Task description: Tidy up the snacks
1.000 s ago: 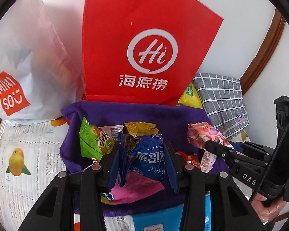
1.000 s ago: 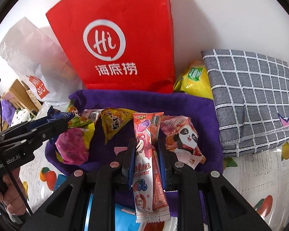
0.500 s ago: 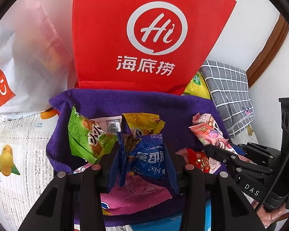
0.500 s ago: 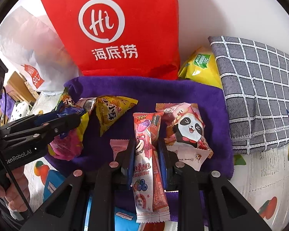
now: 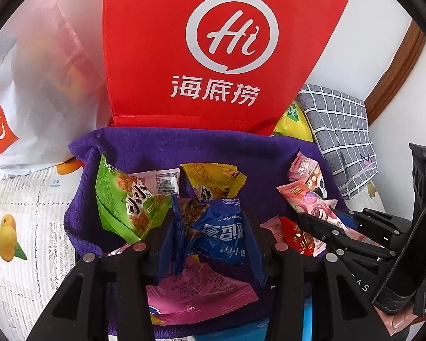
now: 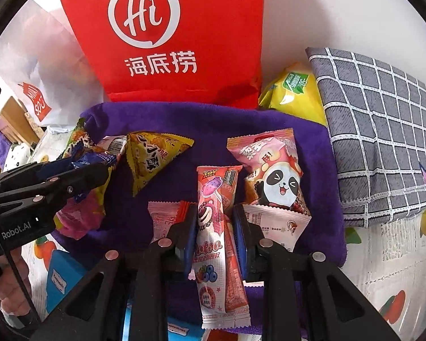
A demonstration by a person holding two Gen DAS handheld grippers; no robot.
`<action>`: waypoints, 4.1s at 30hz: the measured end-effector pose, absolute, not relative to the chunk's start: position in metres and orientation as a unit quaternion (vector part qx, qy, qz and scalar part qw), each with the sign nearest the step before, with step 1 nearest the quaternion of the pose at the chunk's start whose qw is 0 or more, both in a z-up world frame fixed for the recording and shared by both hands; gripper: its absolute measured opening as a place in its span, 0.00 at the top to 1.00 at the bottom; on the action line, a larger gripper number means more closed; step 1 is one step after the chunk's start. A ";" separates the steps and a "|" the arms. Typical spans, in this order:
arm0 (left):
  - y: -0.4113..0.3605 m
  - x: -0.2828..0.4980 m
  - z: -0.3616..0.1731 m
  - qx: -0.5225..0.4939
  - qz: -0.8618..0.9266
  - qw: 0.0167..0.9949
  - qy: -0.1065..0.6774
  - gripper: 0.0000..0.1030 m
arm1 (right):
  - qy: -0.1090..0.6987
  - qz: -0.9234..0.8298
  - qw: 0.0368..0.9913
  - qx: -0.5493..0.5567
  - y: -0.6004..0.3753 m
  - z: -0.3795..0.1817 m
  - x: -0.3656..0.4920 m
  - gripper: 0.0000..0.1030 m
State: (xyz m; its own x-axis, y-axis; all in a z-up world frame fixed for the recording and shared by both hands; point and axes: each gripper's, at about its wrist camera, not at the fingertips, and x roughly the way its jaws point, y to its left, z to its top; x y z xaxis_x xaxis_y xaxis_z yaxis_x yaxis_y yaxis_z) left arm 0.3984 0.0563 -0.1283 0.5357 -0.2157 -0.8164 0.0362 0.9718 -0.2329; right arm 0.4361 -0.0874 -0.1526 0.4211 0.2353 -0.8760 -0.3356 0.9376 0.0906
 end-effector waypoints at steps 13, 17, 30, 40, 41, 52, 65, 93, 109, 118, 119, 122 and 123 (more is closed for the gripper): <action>0.056 0.386 -0.108 -0.092 -0.069 0.889 0.443 0.36 | 0.491 0.166 0.854 -0.048 -0.094 -0.132 0.429 0.53; 0.055 0.378 -0.098 -0.082 -0.059 0.895 0.435 0.35 | 0.481 0.168 0.859 -0.046 -0.096 -0.120 0.422 0.51; 0.059 0.304 -0.061 -0.064 -0.037 0.906 0.416 0.29 | 0.456 0.127 0.881 -0.008 -0.124 -0.074 0.363 0.49; 0.058 0.217 -0.036 -0.079 -0.038 0.914 0.397 0.25 | 0.414 0.073 0.907 -0.016 -0.140 -0.021 0.253 0.42; 0.058 0.206 -0.033 -0.077 -0.034 0.916 0.393 0.24 | 0.412 0.070 0.908 -0.017 -0.140 -0.018 0.244 0.39; 0.049 0.102 -0.012 -0.049 -0.004 0.932 0.358 0.20 | 0.387 0.073 0.919 0.005 -0.144 0.002 0.139 0.15; 0.029 0.033 -0.006 -0.032 0.000 0.943 0.331 0.16 | 0.361 0.061 0.930 -0.012 -0.150 -0.001 0.066 0.08; 0.014 0.002 0.002 -0.021 0.007 0.949 0.313 0.14 | 0.339 0.052 0.939 -0.003 -0.171 0.011 0.035 0.05; 0.013 0.002 0.002 -0.021 0.006 0.949 0.313 0.14 | 0.334 0.053 0.941 -0.004 -0.172 0.014 0.032 0.05; 0.013 0.002 0.001 -0.021 0.006 0.949 0.313 0.14 | 0.334 0.053 0.941 -0.003 -0.173 0.014 0.032 0.05; 0.014 0.002 0.001 -0.021 0.005 0.949 0.313 0.14 | 0.334 0.053 0.941 -0.003 -0.173 0.014 0.032 0.05; 0.014 0.002 0.002 -0.021 0.006 0.949 0.313 0.14 | 0.335 0.053 0.941 -0.001 -0.173 0.015 0.032 0.05; 0.013 0.002 0.001 -0.021 0.005 0.949 0.314 0.14 | 0.335 0.053 0.941 -0.001 -0.173 0.015 0.032 0.05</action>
